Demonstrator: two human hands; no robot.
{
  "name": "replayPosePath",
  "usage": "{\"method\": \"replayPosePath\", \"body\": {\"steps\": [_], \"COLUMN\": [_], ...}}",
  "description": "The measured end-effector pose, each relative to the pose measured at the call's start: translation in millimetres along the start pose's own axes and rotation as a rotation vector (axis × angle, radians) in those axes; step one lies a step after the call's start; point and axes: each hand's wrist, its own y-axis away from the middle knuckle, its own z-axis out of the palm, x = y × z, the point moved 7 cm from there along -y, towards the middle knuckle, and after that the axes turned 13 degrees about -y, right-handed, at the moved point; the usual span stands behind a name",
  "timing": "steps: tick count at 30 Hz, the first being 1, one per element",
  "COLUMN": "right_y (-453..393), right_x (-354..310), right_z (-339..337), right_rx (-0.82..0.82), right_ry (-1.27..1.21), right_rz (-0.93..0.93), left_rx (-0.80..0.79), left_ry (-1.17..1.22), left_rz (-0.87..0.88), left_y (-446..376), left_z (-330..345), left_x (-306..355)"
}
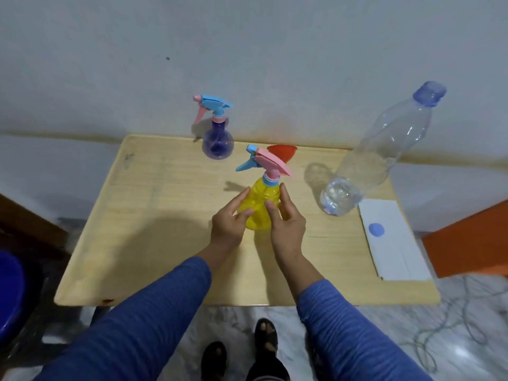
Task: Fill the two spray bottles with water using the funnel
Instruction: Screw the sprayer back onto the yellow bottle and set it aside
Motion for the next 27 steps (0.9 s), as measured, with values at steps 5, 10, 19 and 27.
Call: {"method": "replayPosePath", "body": {"steps": [5,10,19,27], "right_y": [-40,-105,-195,-215], "right_x": [-14,-17,-4,6], "right_z": [18,41,75,76], "right_rx": [-0.049,-0.121,-0.228,-0.261], "right_ry": [-0.006,-0.014,-0.012,-0.01], "right_rz": [-0.03,-0.022,0.004,-0.019], "left_rx": [0.066,0.178,0.234,0.288], "left_ry": [0.05,0.102,-0.061,-0.013], "left_rz": [-0.017,-0.033,-0.162,-0.159], "left_y": [-35,-89,-169,-182], "left_z": [-1,-1,8,17], "left_x": [13,26,27,23]}}
